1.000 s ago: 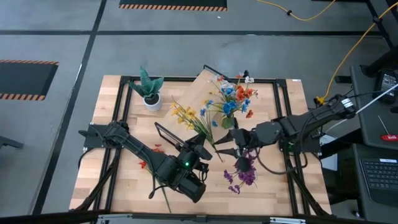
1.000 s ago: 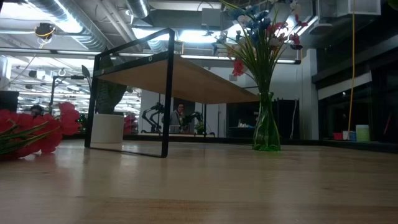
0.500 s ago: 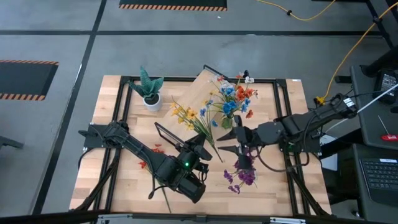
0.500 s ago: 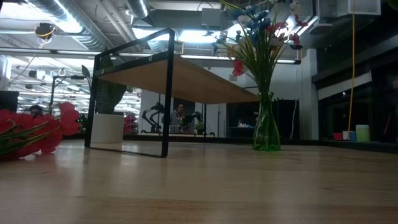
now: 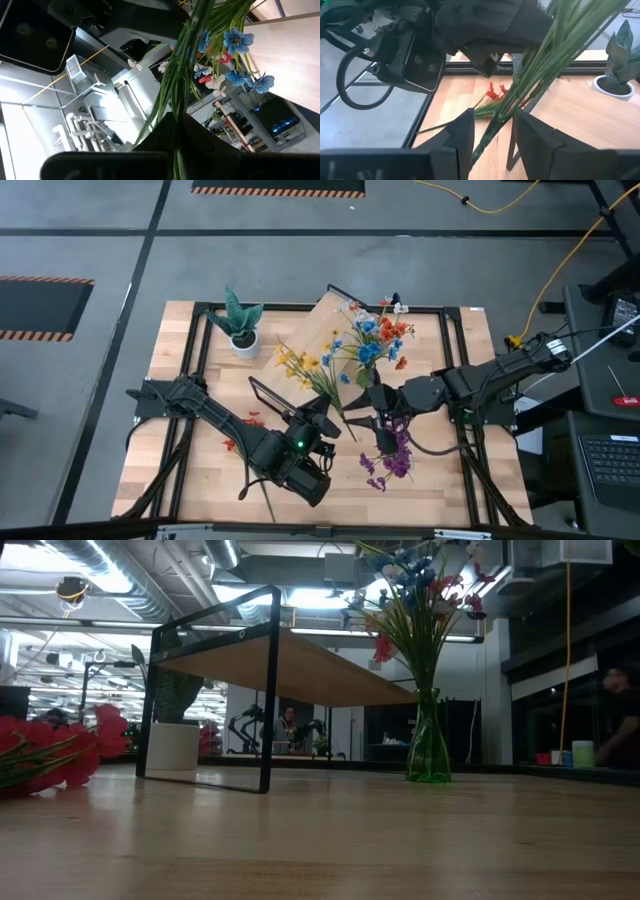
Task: Pick and place flowers into a vace then onto a shelf
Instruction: Put the yellow flowers into the transparent vase
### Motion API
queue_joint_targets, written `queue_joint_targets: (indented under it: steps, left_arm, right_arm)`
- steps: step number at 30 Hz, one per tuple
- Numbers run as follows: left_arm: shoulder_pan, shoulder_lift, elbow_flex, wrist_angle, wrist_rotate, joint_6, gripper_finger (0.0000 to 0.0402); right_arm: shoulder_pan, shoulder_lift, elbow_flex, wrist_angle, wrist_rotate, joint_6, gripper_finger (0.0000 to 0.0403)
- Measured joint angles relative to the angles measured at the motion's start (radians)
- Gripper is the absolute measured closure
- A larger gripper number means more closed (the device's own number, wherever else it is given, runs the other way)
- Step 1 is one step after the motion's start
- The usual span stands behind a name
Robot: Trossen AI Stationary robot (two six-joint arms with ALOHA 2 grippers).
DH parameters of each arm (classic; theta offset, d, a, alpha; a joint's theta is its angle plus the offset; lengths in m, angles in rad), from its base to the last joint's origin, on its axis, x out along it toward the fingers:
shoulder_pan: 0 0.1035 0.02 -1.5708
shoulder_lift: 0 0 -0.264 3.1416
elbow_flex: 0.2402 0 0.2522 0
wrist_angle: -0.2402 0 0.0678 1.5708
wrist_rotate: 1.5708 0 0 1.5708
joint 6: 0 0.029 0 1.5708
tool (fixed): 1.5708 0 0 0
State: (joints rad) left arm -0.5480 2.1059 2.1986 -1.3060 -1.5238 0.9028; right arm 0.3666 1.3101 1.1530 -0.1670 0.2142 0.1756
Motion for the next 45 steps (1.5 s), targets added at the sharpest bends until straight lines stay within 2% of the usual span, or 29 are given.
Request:
queue_joint_targets:
  steps: [18,45]
  left_arm:
    - [0.0,-0.001,0.0,0.002,-0.004,-0.002,0.0398]
    - [0.018,-0.001,0.0,0.006,0.008,-0.009,0.0398]
  right_arm:
    - [-0.012,0.0,0.0,0.07,-0.078,-0.023,0.0265]
    - [-0.078,0.048,0.0,0.104,-0.106,-0.012,0.0265]
